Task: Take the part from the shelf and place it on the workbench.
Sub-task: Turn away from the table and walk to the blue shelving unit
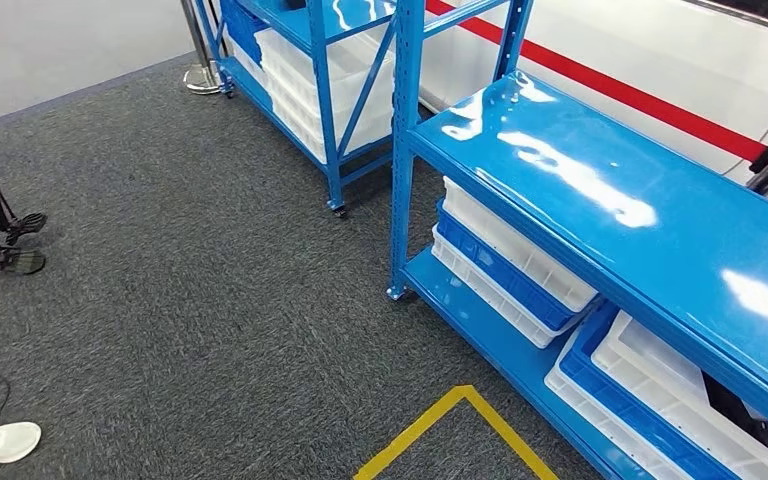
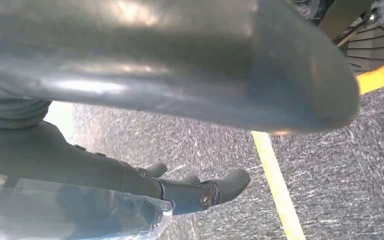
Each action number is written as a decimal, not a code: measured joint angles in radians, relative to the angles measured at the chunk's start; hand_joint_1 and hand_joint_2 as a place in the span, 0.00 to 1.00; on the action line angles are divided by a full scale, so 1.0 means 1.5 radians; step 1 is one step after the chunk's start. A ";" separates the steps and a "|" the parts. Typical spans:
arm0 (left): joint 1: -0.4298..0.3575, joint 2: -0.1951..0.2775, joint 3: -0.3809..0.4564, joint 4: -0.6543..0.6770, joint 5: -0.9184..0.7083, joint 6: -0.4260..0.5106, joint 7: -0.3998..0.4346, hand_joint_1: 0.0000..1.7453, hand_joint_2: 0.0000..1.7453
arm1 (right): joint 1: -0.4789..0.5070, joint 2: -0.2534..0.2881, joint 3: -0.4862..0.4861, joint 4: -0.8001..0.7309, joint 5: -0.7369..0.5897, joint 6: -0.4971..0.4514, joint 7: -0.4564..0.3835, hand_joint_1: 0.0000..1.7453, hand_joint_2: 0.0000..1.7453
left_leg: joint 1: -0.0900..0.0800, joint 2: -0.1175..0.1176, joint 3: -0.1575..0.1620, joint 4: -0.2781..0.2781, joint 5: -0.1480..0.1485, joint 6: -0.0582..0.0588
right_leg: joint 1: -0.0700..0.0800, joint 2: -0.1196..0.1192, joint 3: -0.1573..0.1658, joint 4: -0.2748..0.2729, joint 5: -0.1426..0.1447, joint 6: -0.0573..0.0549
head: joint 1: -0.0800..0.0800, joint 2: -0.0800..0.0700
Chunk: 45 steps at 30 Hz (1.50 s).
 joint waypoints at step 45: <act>0.003 -0.011 0.002 0.001 -0.002 -0.002 -0.001 0.00 0.00 | 0.002 -0.008 0.000 0.000 0.015 0.001 -0.004 0.00 0.00 | -0.007 0.100 0.025 -0.040 0.003 0.017 | -0.007 -0.098 -0.021 0.032 -0.023 0.043 | 0.003 0.000</act>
